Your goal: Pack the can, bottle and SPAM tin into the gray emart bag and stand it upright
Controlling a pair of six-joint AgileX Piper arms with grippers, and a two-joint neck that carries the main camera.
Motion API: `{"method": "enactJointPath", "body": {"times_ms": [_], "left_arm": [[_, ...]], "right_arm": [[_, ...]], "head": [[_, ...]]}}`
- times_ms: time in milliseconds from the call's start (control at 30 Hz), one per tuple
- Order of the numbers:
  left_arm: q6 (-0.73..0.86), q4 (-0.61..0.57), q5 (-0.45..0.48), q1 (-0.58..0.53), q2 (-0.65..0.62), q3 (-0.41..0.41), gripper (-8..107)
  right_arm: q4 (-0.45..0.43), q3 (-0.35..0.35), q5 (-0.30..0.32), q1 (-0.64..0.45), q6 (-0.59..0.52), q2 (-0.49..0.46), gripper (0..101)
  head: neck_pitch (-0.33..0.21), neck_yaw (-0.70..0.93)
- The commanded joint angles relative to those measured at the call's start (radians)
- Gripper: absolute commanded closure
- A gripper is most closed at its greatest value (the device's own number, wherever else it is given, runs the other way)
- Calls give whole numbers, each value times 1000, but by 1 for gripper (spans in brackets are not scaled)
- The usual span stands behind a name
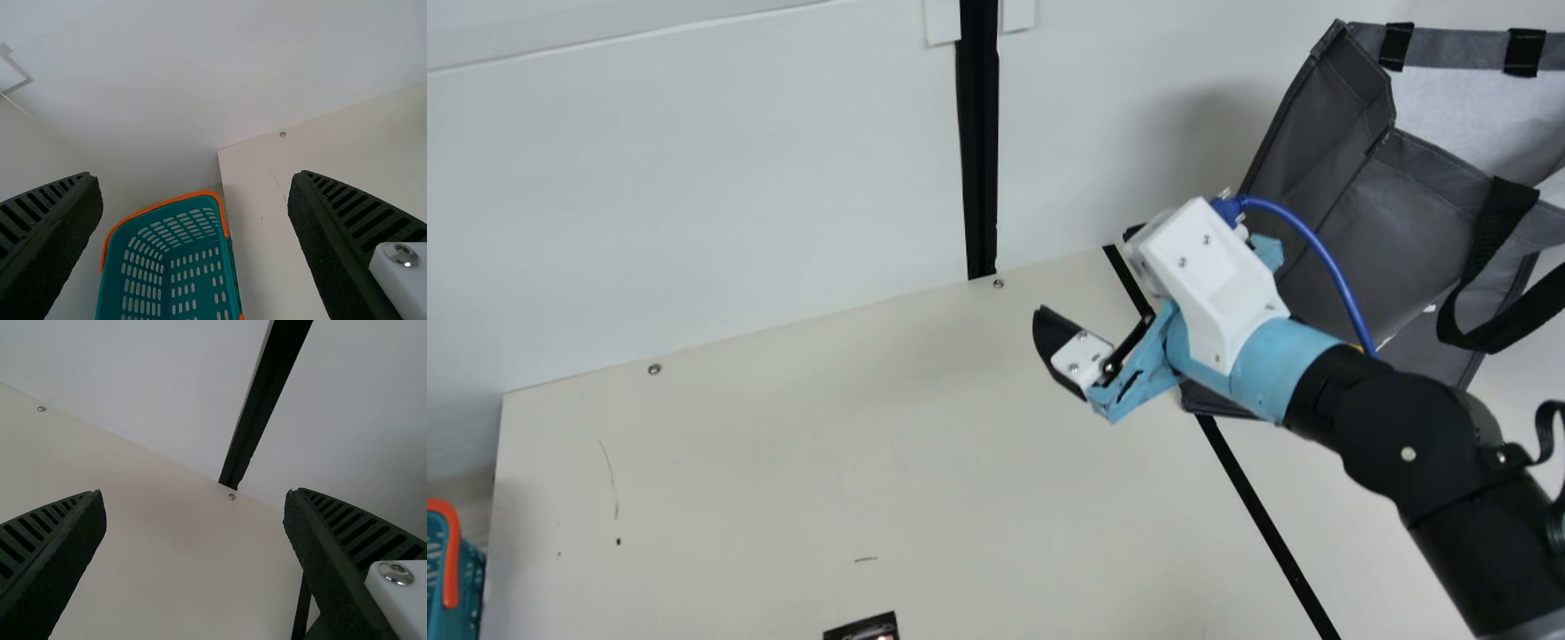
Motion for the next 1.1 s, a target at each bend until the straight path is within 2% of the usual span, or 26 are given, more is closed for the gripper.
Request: {"method": "enactJointPath", "body": {"times_ms": [0, 200, 233, 1067], "left_arm": [[0, 0, 0, 0, 0, 0, 9], [0, 0, 0, 0, 0, 0, 9], [0, 0, 0, 0, 0, 0, 9], [0, 0, 0, 0, 0, 0, 9]], "right_arm": [[-8, 26, -11, 4, 15, -11, 6], [-1, 93, -45, 38, 60, -60, 6], [-14, 79, -38, 30, 58, -52, 6], [-1, 95, -47, 38, 63, -62, 6]], "head": [[-23, -1], [-23, -1], [-23, -1], [-23, -1]]}}
